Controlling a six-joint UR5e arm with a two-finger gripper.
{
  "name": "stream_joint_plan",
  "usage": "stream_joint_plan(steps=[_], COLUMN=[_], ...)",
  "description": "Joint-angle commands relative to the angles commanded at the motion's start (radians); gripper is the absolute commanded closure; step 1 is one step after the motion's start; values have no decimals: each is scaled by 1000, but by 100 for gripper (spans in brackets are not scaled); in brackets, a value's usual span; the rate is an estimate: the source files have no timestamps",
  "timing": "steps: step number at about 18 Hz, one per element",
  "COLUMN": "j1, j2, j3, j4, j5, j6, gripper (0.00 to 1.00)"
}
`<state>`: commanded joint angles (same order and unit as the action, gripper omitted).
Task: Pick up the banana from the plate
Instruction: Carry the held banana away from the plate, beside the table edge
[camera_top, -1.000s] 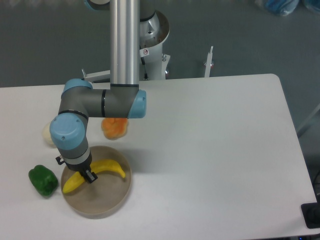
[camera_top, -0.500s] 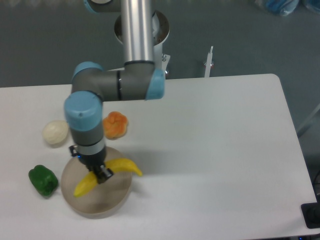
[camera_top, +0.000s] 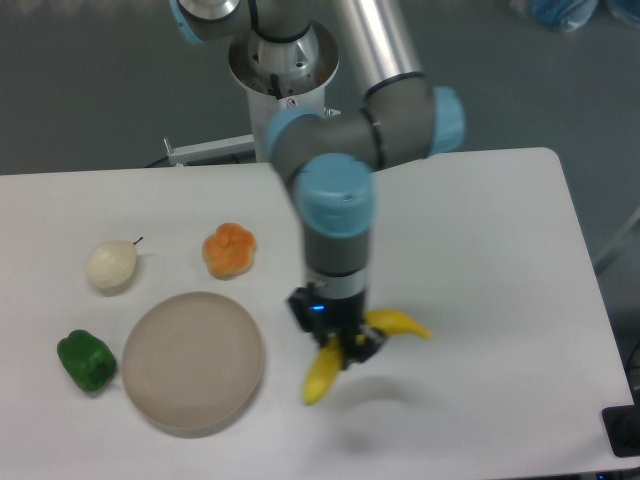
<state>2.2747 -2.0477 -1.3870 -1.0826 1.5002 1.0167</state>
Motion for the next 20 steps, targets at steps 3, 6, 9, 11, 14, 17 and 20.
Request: stream_joint_plan(steps=[3, 6, 9, 11, 14, 17, 20], j1=[100, 146, 154, 157, 157, 157, 157], j2=[-44, -87, -121, -130, -153, -167, -184], j3=[52, 68, 104, 118, 121, 128, 149], j4=[-69, -69, -71, -77, -76, -69, -71], j5=[-2, 6, 9, 9, 86, 92, 91], j6=[130, 247, 270, 301, 371, 382, 382], gripper=[100, 100, 100, 100, 100, 100, 100])
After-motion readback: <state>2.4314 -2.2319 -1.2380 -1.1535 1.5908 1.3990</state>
